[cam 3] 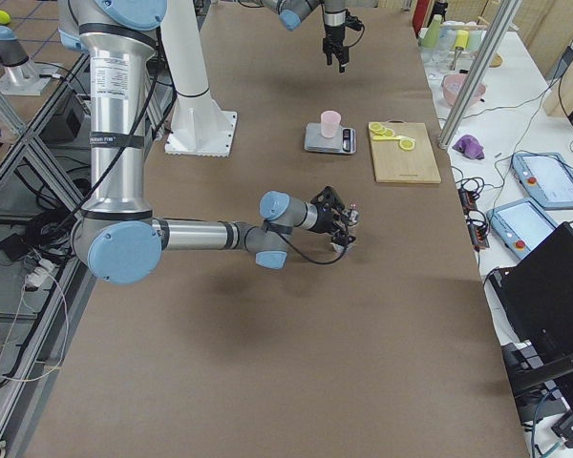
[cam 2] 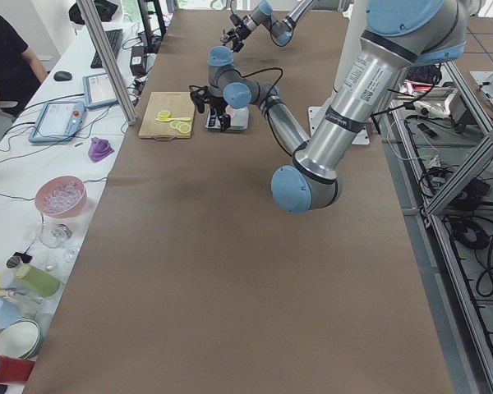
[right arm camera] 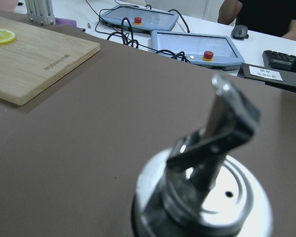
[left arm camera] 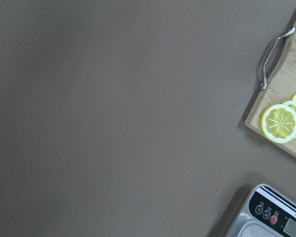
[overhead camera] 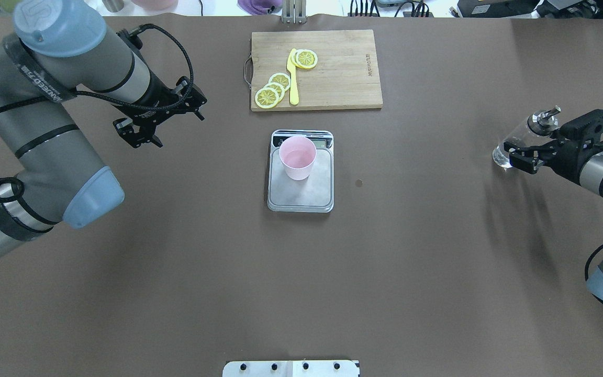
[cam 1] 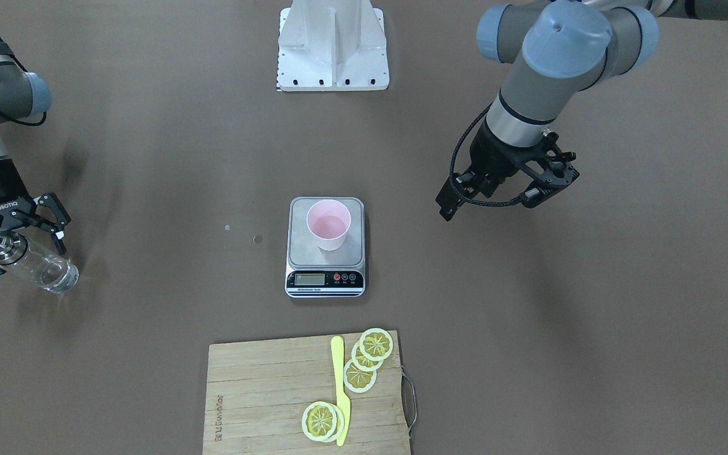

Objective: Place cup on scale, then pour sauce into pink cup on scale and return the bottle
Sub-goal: 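Move the right gripper to the glass dispenser bottle and grasp it, then lift the glass bottle with the right gripper and carry it toward the scale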

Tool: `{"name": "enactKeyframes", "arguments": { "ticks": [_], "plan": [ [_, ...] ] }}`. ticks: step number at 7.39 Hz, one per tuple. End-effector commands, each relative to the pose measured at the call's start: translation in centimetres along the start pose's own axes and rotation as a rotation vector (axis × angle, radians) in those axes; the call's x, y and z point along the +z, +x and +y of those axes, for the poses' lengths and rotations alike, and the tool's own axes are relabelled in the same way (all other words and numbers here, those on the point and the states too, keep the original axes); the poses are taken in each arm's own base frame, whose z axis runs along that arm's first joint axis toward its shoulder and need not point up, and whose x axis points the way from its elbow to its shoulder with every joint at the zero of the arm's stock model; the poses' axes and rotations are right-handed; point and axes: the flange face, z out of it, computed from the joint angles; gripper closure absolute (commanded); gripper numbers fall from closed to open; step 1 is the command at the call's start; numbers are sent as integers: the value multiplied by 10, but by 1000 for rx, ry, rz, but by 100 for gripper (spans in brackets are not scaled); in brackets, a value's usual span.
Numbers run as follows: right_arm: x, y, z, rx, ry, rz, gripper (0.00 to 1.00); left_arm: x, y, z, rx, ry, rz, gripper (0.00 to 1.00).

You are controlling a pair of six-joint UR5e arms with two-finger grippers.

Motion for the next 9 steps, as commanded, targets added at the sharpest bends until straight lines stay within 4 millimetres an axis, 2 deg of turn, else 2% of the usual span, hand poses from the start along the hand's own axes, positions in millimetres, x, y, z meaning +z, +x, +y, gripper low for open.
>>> {"name": "enactKeyframes", "arguments": {
  "ticks": [1, 8, 9],
  "plan": [
    [5, -4, -1, 0, 2, -2, 3, 2, -1, -1, -2, 1, -3, 1],
    [9, 0, 6, -2, -11, 6, 5, 2, 1, 0, -1, 0, -4, 1],
    [8, 1, 8, 1, -14, 8, 19, 1, 2, 0, 1, 0, -1, 1]
  ]
}}
